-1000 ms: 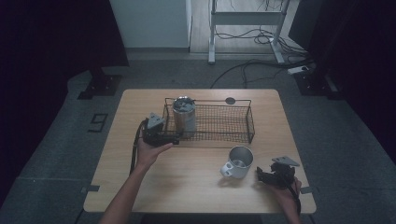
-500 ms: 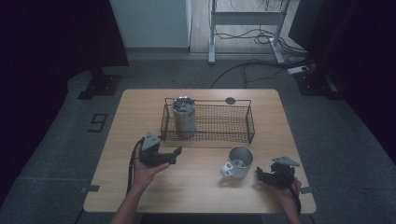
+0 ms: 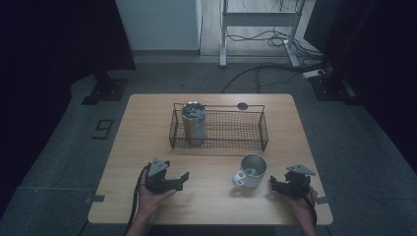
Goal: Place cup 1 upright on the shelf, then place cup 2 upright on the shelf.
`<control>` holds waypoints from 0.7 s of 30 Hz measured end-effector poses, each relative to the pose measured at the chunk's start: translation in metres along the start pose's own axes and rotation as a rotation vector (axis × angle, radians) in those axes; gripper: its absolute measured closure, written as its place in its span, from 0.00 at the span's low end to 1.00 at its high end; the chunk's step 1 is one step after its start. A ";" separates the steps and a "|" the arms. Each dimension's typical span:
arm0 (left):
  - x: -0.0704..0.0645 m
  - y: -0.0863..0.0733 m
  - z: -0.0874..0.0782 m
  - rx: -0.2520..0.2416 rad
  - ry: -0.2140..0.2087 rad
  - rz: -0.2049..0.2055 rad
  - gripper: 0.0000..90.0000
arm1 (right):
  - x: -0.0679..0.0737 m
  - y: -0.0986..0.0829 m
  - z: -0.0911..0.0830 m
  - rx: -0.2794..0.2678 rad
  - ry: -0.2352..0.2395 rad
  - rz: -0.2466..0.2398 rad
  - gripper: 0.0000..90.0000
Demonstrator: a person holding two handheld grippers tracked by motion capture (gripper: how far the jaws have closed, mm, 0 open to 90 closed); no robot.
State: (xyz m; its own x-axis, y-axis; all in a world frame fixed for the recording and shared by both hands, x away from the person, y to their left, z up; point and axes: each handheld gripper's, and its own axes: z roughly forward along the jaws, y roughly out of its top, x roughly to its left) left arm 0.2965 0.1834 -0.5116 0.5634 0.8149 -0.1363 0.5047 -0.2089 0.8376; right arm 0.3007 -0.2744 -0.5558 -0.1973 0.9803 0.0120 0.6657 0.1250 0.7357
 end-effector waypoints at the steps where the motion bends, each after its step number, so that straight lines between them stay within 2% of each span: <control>1: 0.000 -0.002 0.000 0.008 0.004 0.001 0.10 | 0.000 0.000 0.000 0.000 -0.001 0.001 0.12; 3: 0.002 -0.008 0.001 0.034 0.020 0.010 0.10 | 0.000 0.000 0.000 0.000 -0.002 0.000 0.12; 8: 0.004 -0.015 0.003 0.060 0.032 0.008 0.11 | 0.000 0.000 0.000 -0.001 0.000 0.001 0.12; 17: 0.002 -0.021 0.007 0.079 0.039 0.007 0.11 | 0.000 0.000 -0.001 -0.004 0.005 -0.006 0.14; 21: 0.002 -0.021 0.006 0.075 0.040 0.012 0.11 | 0.000 -0.001 -0.003 -0.024 0.015 -0.011 0.15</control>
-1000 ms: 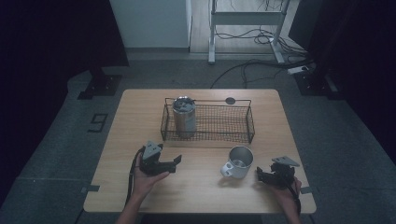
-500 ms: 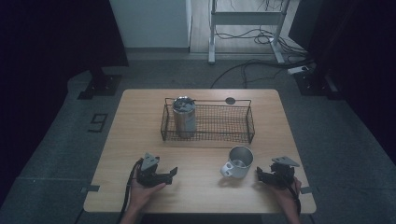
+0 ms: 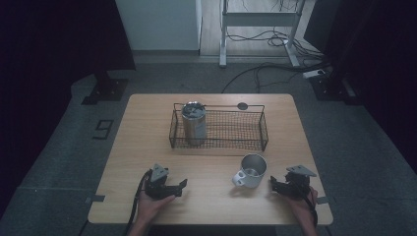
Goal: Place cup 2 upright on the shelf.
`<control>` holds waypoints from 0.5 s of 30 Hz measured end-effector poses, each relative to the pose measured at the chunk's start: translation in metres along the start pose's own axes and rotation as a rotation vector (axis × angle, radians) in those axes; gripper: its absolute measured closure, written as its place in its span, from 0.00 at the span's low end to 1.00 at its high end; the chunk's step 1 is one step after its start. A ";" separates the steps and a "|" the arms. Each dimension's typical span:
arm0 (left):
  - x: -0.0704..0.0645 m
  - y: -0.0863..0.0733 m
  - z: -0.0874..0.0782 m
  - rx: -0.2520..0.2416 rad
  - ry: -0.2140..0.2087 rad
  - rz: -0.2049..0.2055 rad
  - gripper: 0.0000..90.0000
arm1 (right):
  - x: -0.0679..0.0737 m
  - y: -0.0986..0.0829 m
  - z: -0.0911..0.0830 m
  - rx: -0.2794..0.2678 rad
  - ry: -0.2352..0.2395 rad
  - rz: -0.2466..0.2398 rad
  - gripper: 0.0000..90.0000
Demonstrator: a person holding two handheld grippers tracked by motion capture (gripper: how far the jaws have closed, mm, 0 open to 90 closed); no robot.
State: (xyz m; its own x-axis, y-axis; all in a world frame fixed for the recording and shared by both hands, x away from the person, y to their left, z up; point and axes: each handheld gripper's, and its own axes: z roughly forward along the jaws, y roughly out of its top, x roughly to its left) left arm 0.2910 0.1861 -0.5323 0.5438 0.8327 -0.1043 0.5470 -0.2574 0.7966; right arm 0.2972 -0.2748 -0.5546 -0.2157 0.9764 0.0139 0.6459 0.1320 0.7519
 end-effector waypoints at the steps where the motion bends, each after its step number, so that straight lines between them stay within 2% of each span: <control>1: 0.000 0.000 0.000 -0.002 -0.003 -0.001 0.11 | 0.000 0.000 -0.001 -0.009 0.001 -0.003 0.15; 7: 0.002 0.000 -0.001 -0.001 -0.008 -0.006 0.11 | -0.002 0.001 -0.010 -0.048 0.025 0.011 0.15; 15: 0.000 -0.001 -0.002 -0.004 -0.017 -0.014 0.11 | 0.001 0.007 -0.024 -0.099 0.084 0.013 0.15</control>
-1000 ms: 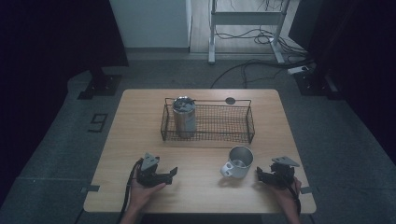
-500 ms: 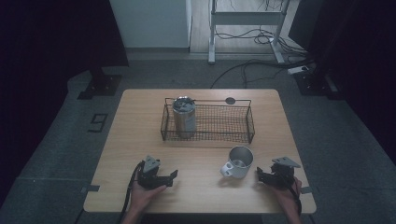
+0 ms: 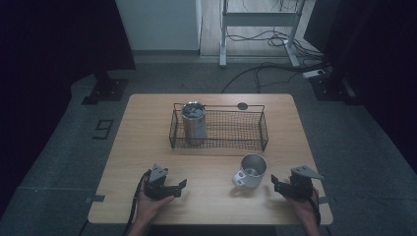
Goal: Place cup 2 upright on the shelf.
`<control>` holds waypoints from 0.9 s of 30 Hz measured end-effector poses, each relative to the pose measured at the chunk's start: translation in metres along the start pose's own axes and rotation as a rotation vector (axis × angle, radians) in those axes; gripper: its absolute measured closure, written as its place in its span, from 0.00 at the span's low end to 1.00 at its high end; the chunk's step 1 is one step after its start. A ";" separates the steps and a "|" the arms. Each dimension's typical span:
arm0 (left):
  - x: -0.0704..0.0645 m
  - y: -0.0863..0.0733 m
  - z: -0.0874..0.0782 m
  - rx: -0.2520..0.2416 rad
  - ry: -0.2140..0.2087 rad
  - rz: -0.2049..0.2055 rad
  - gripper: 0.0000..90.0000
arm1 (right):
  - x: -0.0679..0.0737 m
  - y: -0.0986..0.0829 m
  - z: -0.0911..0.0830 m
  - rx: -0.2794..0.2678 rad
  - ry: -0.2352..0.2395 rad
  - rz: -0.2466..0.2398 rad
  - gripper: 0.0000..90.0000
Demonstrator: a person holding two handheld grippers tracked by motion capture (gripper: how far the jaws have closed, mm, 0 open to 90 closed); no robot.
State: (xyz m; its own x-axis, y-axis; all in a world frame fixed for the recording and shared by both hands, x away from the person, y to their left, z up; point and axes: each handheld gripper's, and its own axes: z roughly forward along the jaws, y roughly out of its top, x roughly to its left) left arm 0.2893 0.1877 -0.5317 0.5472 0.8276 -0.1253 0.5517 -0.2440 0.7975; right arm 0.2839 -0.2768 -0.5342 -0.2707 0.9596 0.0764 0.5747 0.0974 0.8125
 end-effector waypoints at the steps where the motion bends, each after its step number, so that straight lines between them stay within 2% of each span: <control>1: -0.001 0.000 0.000 -0.001 -0.001 0.000 0.11 | 0.000 0.000 -0.001 -0.002 0.006 0.000 0.15; 15: -0.004 -0.002 0.003 0.011 -0.010 0.013 0.11 | 0.013 0.010 -0.019 -0.060 0.068 -0.011 0.14; 23: -0.004 -0.003 0.004 0.017 -0.012 0.014 0.11 | 0.026 0.015 -0.026 -0.059 0.133 -0.033 0.09; 27: -0.005 -0.003 0.004 0.023 -0.015 0.015 0.11 | 0.033 0.017 -0.027 -0.060 0.149 -0.044 0.06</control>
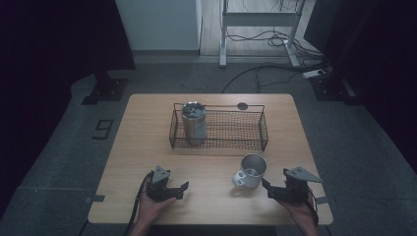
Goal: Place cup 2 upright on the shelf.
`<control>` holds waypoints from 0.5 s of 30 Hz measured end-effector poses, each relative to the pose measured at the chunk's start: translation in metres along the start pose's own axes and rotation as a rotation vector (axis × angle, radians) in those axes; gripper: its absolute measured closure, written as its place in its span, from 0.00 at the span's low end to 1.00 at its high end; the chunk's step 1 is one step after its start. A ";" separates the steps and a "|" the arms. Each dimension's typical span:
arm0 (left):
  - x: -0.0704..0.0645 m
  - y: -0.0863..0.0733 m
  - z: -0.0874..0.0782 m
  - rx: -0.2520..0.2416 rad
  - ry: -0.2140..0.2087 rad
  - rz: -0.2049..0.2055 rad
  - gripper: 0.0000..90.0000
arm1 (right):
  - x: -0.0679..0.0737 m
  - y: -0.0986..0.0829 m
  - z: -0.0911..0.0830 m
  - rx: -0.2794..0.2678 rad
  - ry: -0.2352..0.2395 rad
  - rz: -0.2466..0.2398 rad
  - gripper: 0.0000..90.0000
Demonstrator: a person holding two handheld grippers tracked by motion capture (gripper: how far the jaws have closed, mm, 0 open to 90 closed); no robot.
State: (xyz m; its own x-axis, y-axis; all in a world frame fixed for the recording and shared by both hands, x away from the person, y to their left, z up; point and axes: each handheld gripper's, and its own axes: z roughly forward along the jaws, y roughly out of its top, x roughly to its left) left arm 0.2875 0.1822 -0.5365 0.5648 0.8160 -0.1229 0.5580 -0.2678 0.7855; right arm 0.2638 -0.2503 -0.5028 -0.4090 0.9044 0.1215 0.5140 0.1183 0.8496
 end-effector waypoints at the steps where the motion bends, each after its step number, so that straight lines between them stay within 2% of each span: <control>1: 0.000 0.000 0.000 0.001 -0.001 0.001 0.11 | 0.001 0.000 0.000 0.000 0.008 -0.005 0.06; 6: -0.001 0.000 0.001 0.002 -0.004 -0.002 0.11 | 0.010 0.001 0.005 0.017 0.034 -0.023 0.03; 15: 0.000 -0.001 0.000 0.004 -0.006 -0.003 0.11 | 0.021 0.004 0.022 0.032 0.046 -0.054 0.01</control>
State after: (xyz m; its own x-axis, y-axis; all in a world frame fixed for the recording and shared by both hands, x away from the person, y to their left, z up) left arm 0.2870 0.1820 -0.5373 0.5666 0.8138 -0.1290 0.5623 -0.2674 0.7825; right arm 0.2739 -0.2216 -0.5086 -0.4701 0.8769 0.1002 0.5137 0.1795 0.8390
